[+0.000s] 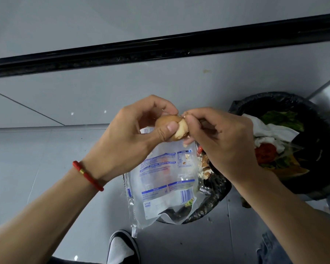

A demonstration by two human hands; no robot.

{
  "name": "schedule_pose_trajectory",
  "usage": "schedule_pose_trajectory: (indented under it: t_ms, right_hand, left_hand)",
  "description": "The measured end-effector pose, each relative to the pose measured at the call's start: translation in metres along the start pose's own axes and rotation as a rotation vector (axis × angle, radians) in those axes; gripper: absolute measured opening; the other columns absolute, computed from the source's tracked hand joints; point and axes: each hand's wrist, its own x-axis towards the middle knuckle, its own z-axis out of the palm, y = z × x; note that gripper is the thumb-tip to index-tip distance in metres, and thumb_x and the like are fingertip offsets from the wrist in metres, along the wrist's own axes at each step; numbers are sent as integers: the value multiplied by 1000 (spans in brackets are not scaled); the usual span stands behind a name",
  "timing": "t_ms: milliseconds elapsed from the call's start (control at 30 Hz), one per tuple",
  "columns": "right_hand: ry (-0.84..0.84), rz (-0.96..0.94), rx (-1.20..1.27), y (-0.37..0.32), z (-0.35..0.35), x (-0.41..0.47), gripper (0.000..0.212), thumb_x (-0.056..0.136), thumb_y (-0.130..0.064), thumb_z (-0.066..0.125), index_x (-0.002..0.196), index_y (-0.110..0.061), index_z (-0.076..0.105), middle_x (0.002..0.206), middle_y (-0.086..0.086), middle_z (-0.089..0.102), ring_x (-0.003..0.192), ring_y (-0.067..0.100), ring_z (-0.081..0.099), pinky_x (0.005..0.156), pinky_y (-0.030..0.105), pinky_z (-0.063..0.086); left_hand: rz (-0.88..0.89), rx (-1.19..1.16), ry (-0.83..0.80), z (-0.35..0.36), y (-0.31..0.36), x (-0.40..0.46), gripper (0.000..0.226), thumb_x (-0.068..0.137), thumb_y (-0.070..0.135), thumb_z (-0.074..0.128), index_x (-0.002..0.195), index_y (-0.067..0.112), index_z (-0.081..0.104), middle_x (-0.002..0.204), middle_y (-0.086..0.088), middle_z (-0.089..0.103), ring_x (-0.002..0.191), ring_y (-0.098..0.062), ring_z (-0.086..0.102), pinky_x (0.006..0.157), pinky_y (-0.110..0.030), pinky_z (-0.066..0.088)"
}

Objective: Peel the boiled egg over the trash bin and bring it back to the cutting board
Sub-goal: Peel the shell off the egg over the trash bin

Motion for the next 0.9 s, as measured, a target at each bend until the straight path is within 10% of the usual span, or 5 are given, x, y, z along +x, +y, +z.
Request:
schedule_pose_trajectory:
  t_ms: [333,633,900]
  right_hand:
    - [-16,186,123,7,0,1,12,97,-7,69,88,0,74,61,3,71,48,10,70,48,27,59]
    - [-176,85,-44,7,-5,4,38,100,-18,63,64,-6,66,48,3,60,42,19,54,46,21,41]
    - [-180,280,185,1,-6,4,22,91,-34,67,92,-12,71,68,-10,68,57,13,66,52,21,50]
  left_hand:
    - [-10,-60,-22,-7,0,-1,37,84,13,75,120,15,71,117,-8,71,111,-11,70,84,-19,58]
    - [-9,-25,-26,-9,-4,1,35,84,2,78,111,21,69,106,5,73,109,-10,68,89,-25,59]
    - [-11,-32,-23,-7,-3,0,38,82,5,80,116,19,70,115,-3,72,114,-13,67,90,-29,61]
